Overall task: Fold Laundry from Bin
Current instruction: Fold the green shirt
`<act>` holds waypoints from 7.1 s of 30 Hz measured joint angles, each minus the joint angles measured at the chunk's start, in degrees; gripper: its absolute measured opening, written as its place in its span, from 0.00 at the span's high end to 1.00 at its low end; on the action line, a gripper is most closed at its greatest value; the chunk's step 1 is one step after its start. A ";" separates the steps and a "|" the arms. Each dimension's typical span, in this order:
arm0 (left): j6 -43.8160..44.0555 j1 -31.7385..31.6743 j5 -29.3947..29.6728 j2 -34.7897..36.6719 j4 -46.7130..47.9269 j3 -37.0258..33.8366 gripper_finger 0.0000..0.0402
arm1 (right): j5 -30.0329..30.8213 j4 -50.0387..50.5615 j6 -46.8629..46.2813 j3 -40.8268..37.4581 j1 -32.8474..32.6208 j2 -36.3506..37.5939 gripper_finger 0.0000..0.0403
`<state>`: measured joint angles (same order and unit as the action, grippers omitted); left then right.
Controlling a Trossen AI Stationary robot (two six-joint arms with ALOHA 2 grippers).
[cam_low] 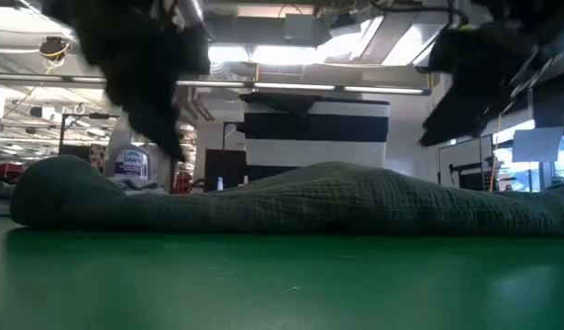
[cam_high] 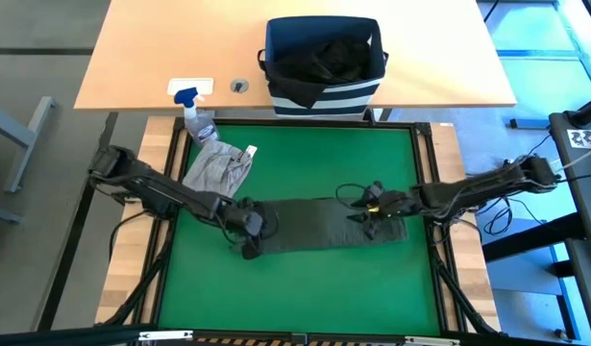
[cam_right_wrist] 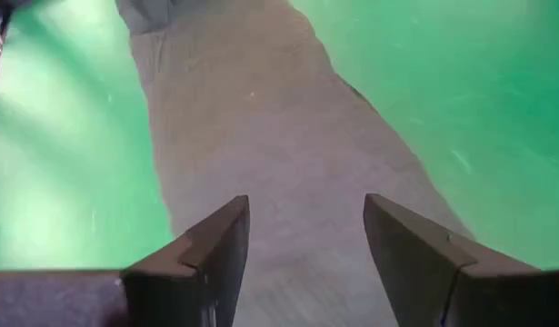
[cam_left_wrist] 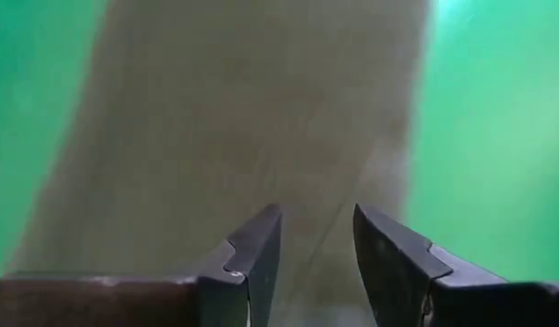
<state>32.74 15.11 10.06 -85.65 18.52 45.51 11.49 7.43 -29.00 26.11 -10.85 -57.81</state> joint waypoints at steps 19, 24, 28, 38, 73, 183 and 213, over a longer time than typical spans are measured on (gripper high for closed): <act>1.28 -1.69 -5.13 5.87 8.65 0.08 0.72 | -3.84 9.56 0.65 -0.43 0.00 -4.59 0.46; -1.97 -3.94 0.34 8.26 -6.29 1.29 0.72 | -2.25 -5.70 4.71 2.14 0.00 -5.06 0.46; -7.35 -6.88 0.76 4.42 -19.62 0.83 0.72 | 1.57 -22.40 7.05 0.88 1.14 -11.30 0.46; -12.00 -13.43 -0.96 -14.54 -38.19 0.60 0.73 | -2.10 -51.42 10.49 0.87 8.21 -39.17 0.46; -11.78 -6.96 -12.33 -2.23 -13.55 0.22 0.78 | -10.02 -54.96 12.28 1.15 2.60 -33.92 0.46; -16.77 -9.62 -10.95 -3.26 -14.49 4.83 0.78 | 6.38 8.66 -72.23 2.34 -29.22 -7.92 0.24; -27.32 -16.98 -10.60 -3.80 -15.69 4.92 0.78 | 21.67 -2.56 -86.18 0.39 -29.28 -24.29 0.34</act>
<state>5.42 -1.87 -0.54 -89.45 2.83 50.43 33.16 4.87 -115.18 26.50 -40.13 -82.10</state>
